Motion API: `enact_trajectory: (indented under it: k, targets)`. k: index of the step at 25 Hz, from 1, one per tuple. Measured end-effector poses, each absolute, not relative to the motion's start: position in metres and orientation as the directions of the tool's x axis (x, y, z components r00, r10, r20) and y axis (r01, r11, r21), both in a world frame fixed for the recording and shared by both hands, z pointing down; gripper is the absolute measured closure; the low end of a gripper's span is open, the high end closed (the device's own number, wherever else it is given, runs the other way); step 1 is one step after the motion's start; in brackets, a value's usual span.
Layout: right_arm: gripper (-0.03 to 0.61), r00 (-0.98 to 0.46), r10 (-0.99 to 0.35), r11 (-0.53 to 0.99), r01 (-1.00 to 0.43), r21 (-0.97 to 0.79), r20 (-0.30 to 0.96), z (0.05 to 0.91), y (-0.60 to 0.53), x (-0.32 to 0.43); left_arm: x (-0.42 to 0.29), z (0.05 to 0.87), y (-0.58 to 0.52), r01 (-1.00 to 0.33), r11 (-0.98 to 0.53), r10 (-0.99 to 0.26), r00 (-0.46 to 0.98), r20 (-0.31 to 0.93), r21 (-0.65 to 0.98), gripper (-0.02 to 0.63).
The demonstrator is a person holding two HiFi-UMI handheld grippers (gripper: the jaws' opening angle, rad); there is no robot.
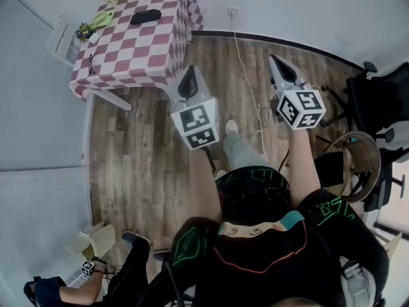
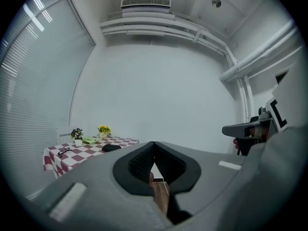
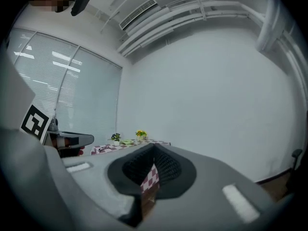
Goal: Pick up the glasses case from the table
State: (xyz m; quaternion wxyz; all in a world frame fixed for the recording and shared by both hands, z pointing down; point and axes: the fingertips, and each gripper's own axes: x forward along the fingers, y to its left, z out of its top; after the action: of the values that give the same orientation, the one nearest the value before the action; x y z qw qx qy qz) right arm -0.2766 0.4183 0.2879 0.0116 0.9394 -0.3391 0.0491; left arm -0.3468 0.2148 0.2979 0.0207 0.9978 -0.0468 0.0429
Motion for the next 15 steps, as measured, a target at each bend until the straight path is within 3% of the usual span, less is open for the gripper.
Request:
enact_trajectory:
  k: [9, 15]
  targets:
    - [0.575, 0.709, -0.689, -0.718, -0.696, -0.008, 0.152, 0.321, 0.365, -0.208, -0.296, 0.348, 0.166, -0.205, -0.977, -0.190, 0.959, 0.208, 0.054, 0.604]
    - [0.575, 0.715, -0.672, -0.733, -0.679, -0.036, 0.195, 0.344, 0.363, -0.145, -0.234, 0.388, 0.167, -0.206, -0.976, -0.176, 0.939, 0.295, 0.072, 0.604]
